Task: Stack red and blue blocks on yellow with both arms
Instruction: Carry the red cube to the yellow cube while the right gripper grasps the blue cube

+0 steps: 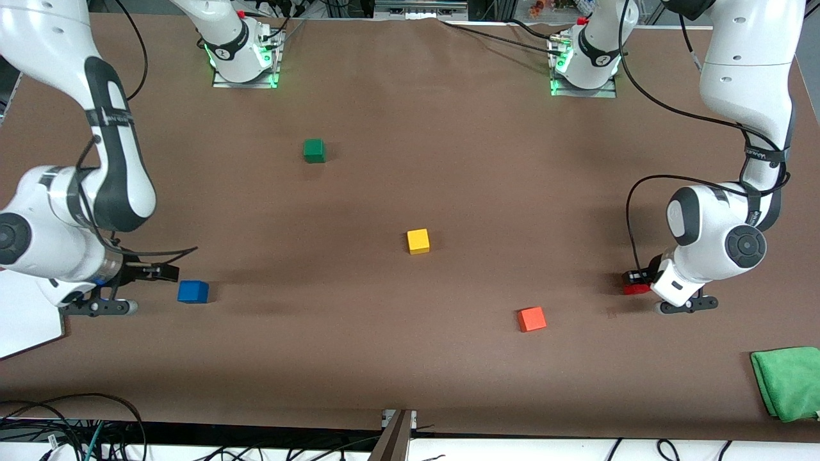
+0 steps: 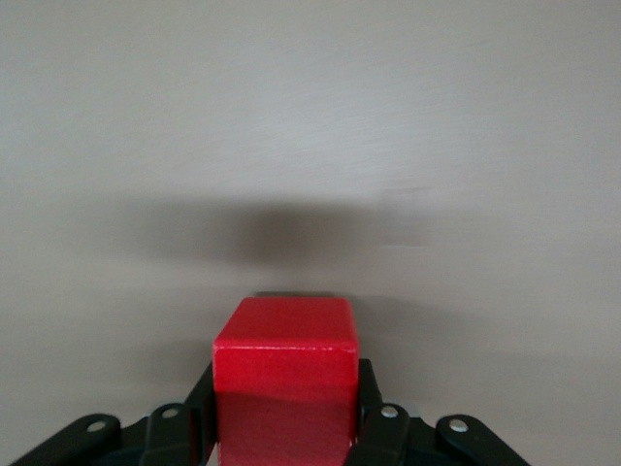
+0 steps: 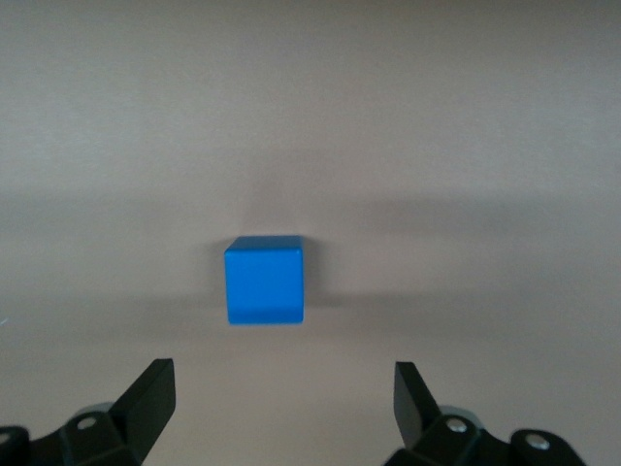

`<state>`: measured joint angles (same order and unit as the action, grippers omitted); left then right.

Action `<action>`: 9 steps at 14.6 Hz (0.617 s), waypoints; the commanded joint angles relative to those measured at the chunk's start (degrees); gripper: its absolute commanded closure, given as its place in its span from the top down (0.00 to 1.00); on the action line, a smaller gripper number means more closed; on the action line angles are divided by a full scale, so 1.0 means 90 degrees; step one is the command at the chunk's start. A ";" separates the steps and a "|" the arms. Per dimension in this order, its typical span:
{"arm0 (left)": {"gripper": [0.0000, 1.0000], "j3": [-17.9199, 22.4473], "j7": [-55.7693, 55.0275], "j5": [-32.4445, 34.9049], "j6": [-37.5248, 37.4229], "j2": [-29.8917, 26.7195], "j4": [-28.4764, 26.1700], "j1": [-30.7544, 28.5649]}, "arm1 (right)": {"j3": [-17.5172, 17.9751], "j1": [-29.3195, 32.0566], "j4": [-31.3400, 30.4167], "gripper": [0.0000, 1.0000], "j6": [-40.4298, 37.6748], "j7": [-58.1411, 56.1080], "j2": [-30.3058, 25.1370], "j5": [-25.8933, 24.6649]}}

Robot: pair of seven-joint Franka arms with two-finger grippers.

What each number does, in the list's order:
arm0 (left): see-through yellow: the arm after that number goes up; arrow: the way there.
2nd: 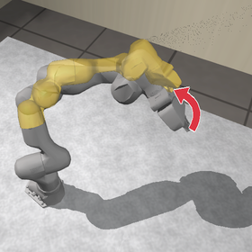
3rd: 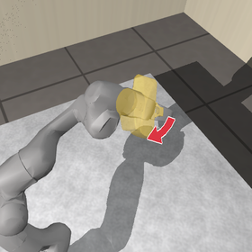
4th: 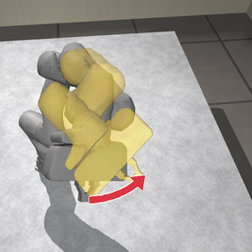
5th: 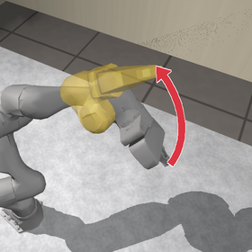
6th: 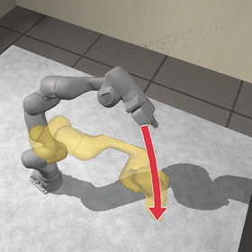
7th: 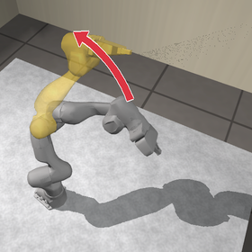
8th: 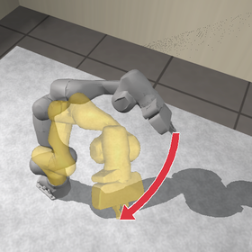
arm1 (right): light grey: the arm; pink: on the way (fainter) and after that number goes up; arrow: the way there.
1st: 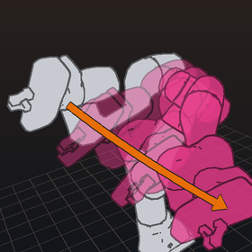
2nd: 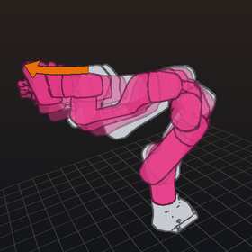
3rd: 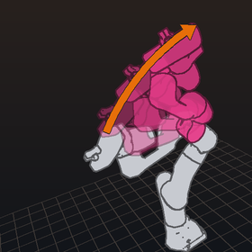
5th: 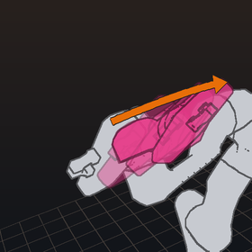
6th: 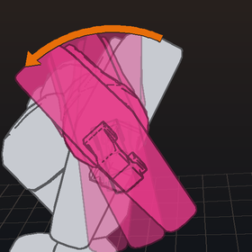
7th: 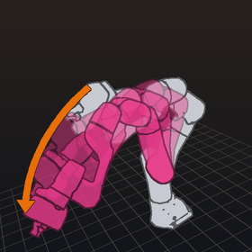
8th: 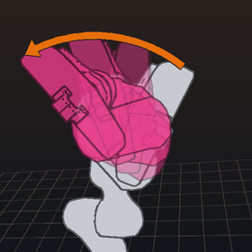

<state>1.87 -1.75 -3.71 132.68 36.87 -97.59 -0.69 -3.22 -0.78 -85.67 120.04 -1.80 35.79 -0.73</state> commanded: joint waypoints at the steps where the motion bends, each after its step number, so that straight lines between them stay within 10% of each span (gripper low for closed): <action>1: 0.00 -0.0479 0.0097 -0.0154 -0.0600 -0.0288 0.0383 0.0018 | 0.0035 0.0067 0.0075 1.00 0.0479 0.0024 0.0329 0.0032; 9: 0.00 -0.1233 -0.2498 -0.0144 -0.1852 -0.0035 0.1762 0.1608 | 0.0035 0.0038 0.0056 1.00 0.1193 0.0034 0.0945 0.0237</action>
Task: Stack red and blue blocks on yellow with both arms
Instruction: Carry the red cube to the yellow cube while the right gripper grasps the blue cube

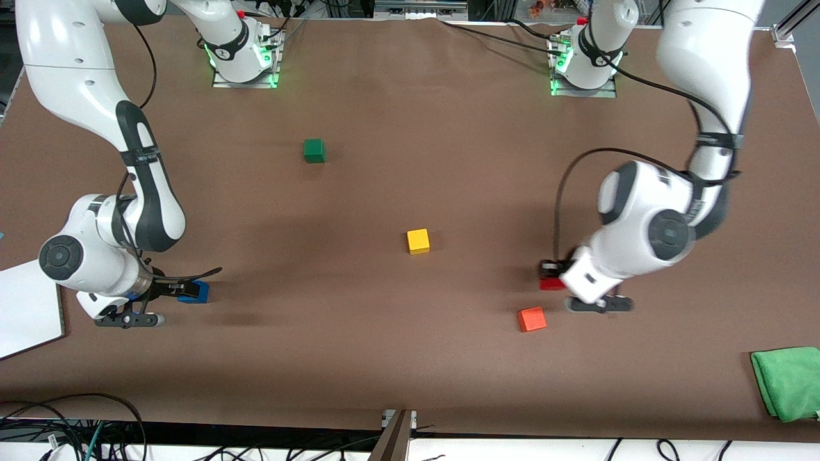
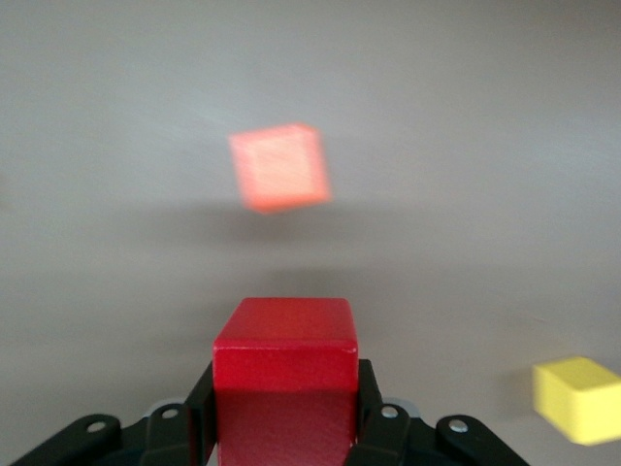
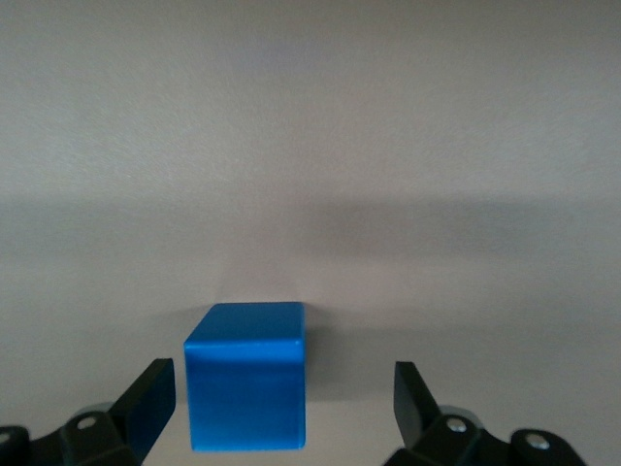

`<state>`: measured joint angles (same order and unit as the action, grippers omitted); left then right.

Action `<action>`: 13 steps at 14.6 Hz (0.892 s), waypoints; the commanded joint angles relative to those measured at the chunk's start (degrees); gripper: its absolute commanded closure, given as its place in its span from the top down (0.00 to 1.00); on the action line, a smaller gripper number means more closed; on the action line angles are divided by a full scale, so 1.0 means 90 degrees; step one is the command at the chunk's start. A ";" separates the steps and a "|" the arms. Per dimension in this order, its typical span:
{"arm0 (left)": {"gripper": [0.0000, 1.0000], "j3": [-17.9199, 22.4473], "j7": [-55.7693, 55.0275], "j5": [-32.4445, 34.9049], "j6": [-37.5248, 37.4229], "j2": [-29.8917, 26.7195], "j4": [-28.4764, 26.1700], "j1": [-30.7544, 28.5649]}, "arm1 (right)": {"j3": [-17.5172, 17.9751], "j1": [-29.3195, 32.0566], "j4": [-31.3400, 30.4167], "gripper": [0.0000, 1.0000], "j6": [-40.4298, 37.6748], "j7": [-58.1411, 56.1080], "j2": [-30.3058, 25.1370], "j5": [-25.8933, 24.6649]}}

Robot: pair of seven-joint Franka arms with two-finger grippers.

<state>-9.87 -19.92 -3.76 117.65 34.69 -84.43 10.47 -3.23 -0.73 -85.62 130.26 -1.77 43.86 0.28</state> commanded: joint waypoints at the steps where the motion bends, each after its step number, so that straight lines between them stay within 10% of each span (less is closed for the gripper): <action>1: 0.00 0.0062 -0.0839 -0.0149 -0.0172 0.0217 0.0299 0.0622 | 0.0046 0.0033 0.0041 1.00 0.0038 0.0031 0.0049 0.0125; 10: 0.00 0.0101 -0.2073 -0.0862 0.0129 0.1232 0.1305 0.1893 | 0.0046 -0.0016 -0.0184 0.98 -0.0088 0.0002 0.0010 0.0125; 13: 0.00 0.0120 -0.2482 -0.0852 0.0588 0.1496 0.1305 0.2098 | 0.0046 -0.0016 -0.0174 0.53 -0.0128 0.0011 0.0010 0.0125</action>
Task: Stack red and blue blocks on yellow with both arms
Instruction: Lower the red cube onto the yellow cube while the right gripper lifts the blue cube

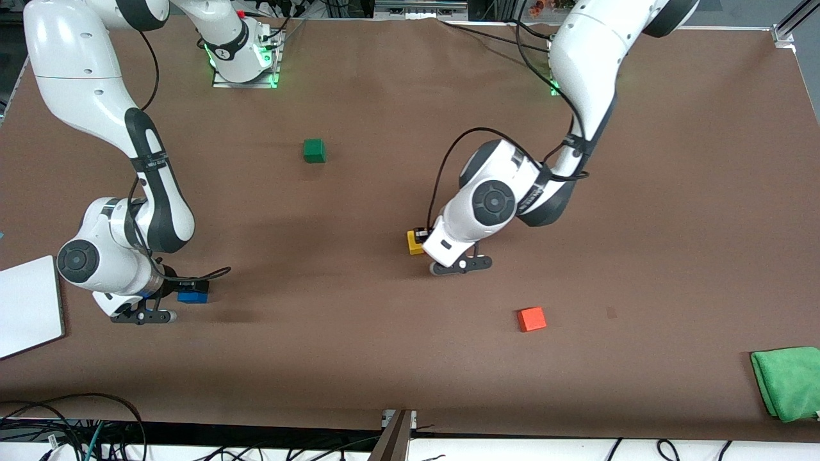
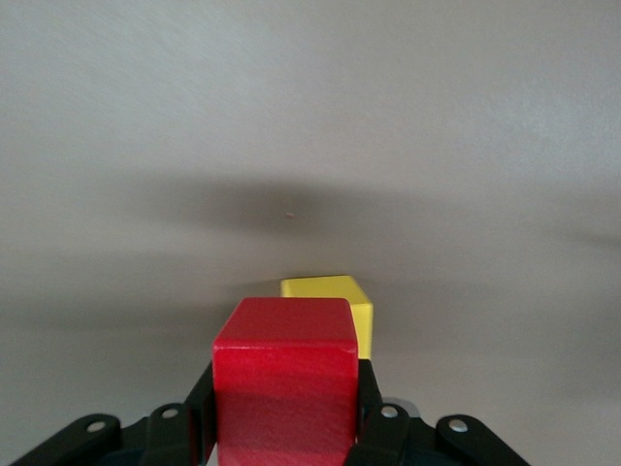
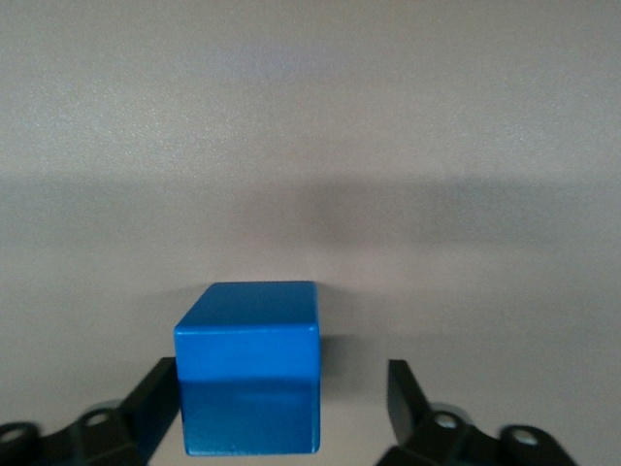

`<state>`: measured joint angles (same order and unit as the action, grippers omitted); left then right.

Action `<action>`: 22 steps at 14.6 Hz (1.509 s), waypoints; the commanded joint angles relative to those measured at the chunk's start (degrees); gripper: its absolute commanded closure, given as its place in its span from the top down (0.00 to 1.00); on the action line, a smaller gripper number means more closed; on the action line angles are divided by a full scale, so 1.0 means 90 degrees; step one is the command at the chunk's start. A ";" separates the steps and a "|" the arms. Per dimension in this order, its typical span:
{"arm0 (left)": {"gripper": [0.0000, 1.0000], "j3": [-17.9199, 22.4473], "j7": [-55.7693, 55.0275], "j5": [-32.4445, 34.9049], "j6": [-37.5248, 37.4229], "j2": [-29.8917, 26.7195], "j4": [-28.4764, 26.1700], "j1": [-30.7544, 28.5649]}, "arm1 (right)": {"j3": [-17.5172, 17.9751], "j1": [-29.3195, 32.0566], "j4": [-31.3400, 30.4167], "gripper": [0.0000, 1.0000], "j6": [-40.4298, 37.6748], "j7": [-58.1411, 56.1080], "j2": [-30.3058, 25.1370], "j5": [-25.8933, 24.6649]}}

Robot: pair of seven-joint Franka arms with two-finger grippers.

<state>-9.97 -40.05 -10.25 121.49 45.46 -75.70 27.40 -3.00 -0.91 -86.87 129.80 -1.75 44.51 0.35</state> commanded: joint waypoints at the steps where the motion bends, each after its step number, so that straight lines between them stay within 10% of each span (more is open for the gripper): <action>1: 0.00 0.0131 -0.0325 -0.0111 0.0251 0.0339 0.0335 0.0285 | 0.0021 0.0004 -0.0035 0.48 -0.0076 0.0019 -0.0063 0.0117; 9: 0.00 0.0141 -0.0736 -0.0072 0.0222 0.0320 0.0325 0.0384 | 0.0080 0.0004 0.0170 0.32 -0.0466 -0.0059 -0.0599 0.0068; 16: 0.00 0.0151 -0.0746 0.0103 0.0193 0.0310 0.0286 0.0374 | 0.0089 -0.0357 0.0480 0.32 -0.2583 -0.0030 -0.2230 0.0117; 22: 0.00 0.0151 -0.0746 0.0114 0.0183 0.0310 0.0247 0.0384 | 0.0090 -0.0737 0.1770 0.32 -0.4420 0.0740 -0.2289 0.0097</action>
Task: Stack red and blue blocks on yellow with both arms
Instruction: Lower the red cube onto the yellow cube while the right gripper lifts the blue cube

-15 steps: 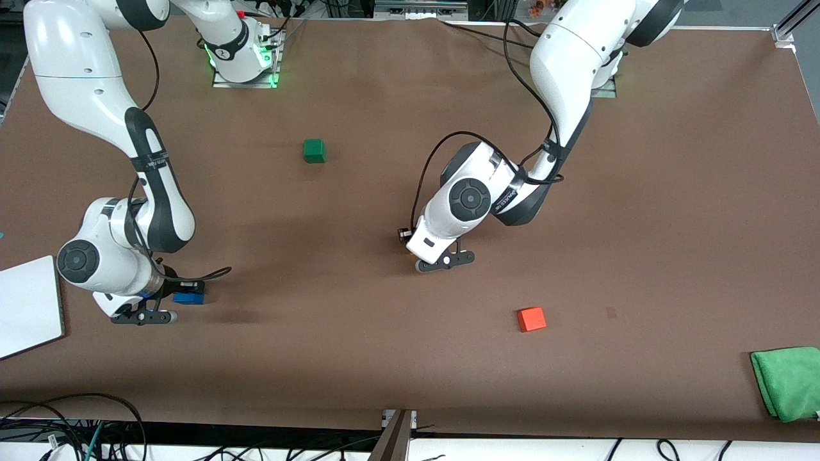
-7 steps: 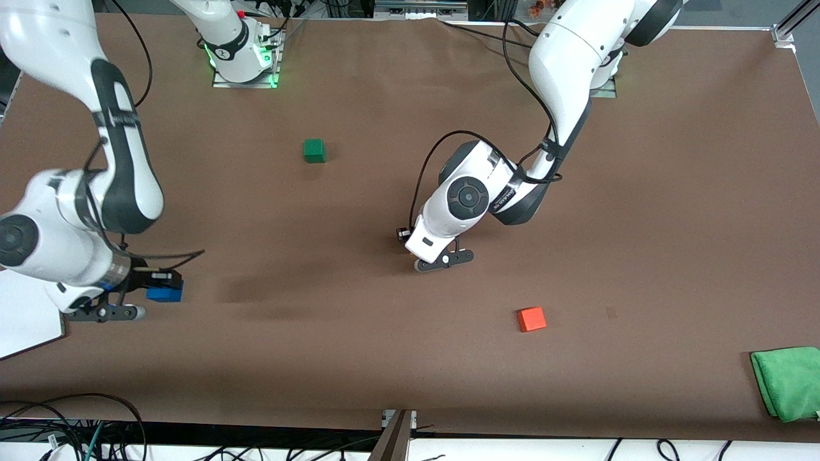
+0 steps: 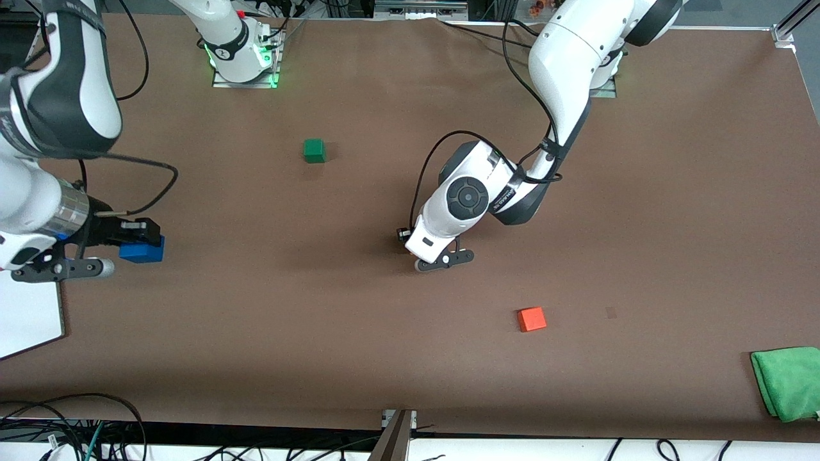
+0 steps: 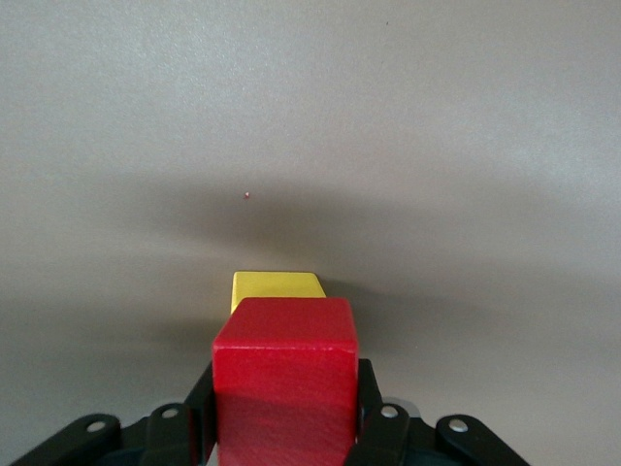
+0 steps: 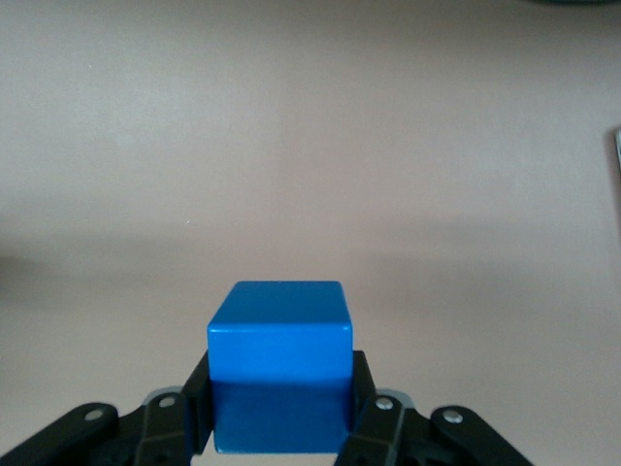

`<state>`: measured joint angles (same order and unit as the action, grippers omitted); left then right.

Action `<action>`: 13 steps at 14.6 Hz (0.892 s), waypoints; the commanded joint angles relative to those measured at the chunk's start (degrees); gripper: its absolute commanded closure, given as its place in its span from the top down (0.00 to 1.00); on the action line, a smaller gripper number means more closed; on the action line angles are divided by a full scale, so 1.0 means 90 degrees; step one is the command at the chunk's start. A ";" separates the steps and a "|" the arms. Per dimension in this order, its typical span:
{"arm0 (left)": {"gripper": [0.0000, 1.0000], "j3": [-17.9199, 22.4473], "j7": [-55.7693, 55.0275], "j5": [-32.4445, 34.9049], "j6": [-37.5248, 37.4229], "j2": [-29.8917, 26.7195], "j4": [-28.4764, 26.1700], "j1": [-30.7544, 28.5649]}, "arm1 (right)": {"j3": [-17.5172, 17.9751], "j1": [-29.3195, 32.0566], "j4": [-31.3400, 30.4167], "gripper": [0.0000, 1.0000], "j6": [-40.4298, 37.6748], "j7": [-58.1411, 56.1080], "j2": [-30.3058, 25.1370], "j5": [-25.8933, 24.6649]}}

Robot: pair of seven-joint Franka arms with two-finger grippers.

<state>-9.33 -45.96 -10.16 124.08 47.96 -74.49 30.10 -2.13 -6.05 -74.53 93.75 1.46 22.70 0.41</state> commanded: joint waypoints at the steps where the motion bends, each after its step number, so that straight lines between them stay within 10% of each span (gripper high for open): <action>1: 0.00 0.0079 -0.0088 0.0103 -0.0105 0.0033 0.0113 0.0083 | -0.0007 -0.0255 0.0458 0.32 -0.0485 0.0394 0.0134 0.0101; 7: 0.06 0.0079 -0.0098 0.0113 -0.0134 0.0023 0.0084 0.0074 | 0.0003 -0.0665 0.0478 0.32 -0.0495 0.0423 0.0134 0.0130; 8: 0.28 0.0079 -0.0098 0.0104 -0.0173 0.0023 0.0084 0.0073 | 0.0003 -0.0685 0.0478 0.32 -0.0495 0.0433 0.0134 0.0208; 9: 0.99 0.0079 -0.0098 0.0113 -0.0173 0.0023 0.0084 0.0073 | 0.0003 -0.0743 0.0478 0.32 -0.0495 0.0452 0.0134 0.0267; 13: 1.00 0.0089 -0.0195 0.0113 -0.0183 -0.0035 0.0103 0.0142 | 0.0003 -0.0773 0.0478 0.32 -0.0495 0.0443 0.0134 0.0316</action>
<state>-9.15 -46.05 -10.16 123.46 47.97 -74.48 30.52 -1.95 -12.69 -72.47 90.82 4.69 23.05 2.07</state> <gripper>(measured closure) 0.115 0.449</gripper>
